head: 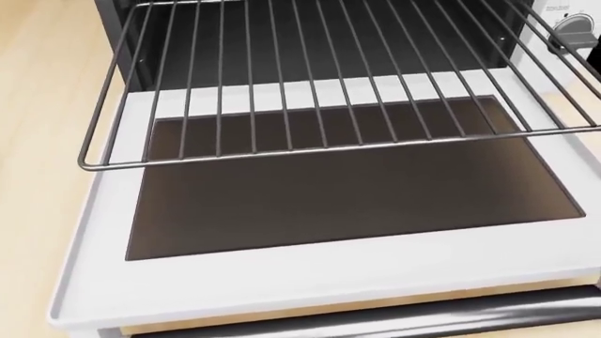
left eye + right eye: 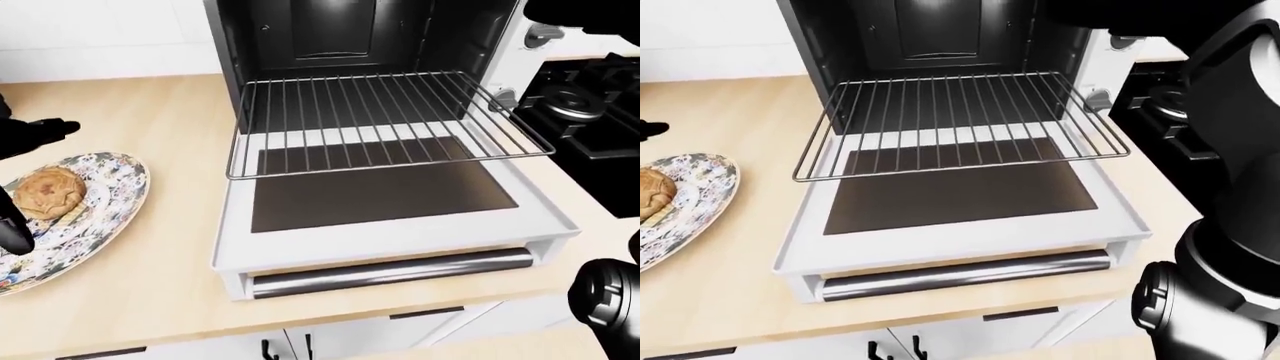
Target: Place the scone on the rack of the toaster oven.
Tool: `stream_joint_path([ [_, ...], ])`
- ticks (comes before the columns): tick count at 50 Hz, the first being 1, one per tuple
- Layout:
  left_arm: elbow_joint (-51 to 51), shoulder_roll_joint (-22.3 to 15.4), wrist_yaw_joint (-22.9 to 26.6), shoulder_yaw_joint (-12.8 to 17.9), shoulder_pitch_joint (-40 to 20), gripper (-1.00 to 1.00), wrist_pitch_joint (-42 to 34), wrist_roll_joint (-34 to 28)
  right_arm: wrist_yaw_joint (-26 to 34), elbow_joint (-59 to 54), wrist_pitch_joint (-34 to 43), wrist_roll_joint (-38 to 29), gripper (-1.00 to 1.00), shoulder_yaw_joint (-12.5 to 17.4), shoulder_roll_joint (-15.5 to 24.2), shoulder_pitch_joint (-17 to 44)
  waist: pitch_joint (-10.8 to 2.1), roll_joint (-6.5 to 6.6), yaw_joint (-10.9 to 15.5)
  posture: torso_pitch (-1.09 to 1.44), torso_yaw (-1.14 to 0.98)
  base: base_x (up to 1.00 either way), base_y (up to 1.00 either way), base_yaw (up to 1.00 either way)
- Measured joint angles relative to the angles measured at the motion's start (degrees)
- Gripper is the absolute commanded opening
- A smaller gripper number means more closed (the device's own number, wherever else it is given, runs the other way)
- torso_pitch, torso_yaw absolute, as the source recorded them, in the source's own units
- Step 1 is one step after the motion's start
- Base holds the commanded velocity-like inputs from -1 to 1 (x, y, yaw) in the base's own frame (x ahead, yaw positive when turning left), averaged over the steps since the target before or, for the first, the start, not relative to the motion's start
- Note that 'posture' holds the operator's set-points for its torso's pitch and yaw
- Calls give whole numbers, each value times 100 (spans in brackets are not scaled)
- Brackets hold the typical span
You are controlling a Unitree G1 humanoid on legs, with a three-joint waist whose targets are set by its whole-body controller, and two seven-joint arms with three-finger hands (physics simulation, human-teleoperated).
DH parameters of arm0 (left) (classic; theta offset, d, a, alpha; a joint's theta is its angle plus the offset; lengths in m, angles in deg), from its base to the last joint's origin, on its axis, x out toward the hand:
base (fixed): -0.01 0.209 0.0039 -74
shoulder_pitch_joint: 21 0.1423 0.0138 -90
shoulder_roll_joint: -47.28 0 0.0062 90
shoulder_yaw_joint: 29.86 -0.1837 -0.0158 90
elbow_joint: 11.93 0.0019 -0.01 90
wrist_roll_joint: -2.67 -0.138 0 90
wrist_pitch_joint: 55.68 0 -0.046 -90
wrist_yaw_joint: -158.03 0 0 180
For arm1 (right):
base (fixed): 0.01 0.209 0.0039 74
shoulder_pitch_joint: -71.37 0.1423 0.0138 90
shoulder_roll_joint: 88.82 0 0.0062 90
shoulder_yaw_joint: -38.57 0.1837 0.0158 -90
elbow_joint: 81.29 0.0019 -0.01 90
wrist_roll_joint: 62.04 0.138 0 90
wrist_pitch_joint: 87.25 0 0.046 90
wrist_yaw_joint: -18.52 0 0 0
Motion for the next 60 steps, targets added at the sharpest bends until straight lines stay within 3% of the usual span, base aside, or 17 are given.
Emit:
stream_joint_path([
  [11, 177, 187, -260, 9, -76, 100, 60, -232, 14, 10, -7, -15, 100, -4, -16, 22, -18, -5, -2, 0, 0, 0, 0, 0],
  [17, 233, 360, -246, -174, -306, 100, -104, -381, 41, 22, -10, -39, 100, -50, -59, -1, -16, -10, 9, 0, 0, 0, 0, 0],
  [27, 370, 597, -394, -222, -299, 100, -85, -546, 69, 65, -20, -76, 100, -31, -83, -37, -24, -2, -9, 0, 0, 0, 0, 0],
  [43, 426, 383, -507, -72, -168, 100, 16, -480, 88, 98, -6, -126, 100, -23, -123, -47, -41, 9, 5, 0, 0, 0, 0, 0],
  [60, 676, 782, -844, -387, -449, 100, 103, -687, 100, 77, 4, -112, 100, -26, -116, -22, -42, -35, 1, 0, 0, 0, 0, 0],
])
